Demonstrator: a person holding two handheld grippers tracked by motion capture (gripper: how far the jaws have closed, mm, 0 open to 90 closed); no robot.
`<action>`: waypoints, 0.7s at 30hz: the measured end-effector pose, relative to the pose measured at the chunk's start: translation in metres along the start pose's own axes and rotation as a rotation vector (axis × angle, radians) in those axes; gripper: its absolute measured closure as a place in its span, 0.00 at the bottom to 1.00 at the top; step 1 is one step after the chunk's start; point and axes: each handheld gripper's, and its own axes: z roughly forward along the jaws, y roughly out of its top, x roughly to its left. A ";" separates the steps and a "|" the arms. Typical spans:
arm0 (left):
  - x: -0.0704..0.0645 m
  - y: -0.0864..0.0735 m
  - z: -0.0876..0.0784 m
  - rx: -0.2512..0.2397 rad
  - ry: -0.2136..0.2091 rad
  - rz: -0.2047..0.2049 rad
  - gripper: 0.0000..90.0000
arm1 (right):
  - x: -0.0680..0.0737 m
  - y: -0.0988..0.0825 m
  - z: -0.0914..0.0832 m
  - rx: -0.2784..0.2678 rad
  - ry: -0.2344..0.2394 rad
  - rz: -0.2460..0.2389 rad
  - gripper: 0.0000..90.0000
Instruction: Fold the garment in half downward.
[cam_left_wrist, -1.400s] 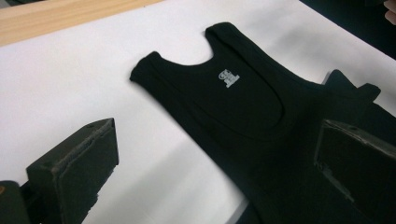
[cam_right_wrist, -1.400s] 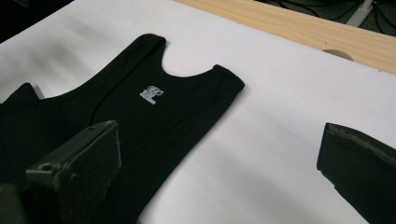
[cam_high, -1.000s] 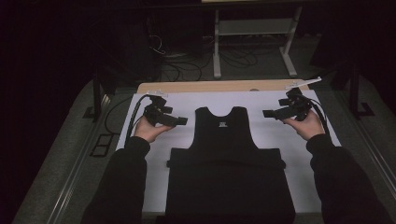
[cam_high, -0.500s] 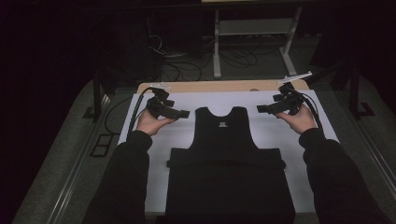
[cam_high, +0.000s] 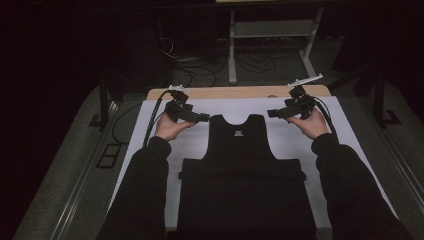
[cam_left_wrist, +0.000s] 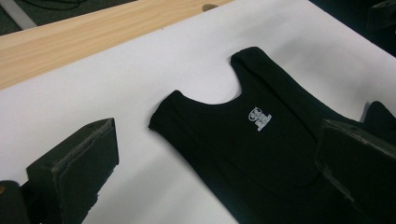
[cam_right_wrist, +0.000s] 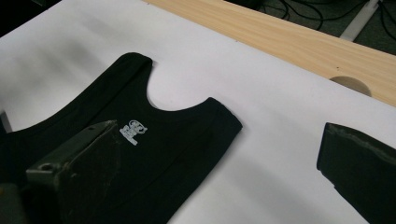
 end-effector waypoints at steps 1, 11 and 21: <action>0.000 0.001 0.001 0.002 -0.001 -0.001 0.00 | 0.000 0.000 0.000 0.000 0.000 0.000 0.00; 0.001 -0.001 0.027 0.001 -0.014 -0.023 0.00 | -0.003 -0.003 0.018 0.006 -0.004 0.013 0.00; 0.005 -0.004 0.047 0.017 -0.013 -0.051 0.00 | -0.005 -0.009 0.038 0.035 -0.001 0.015 0.00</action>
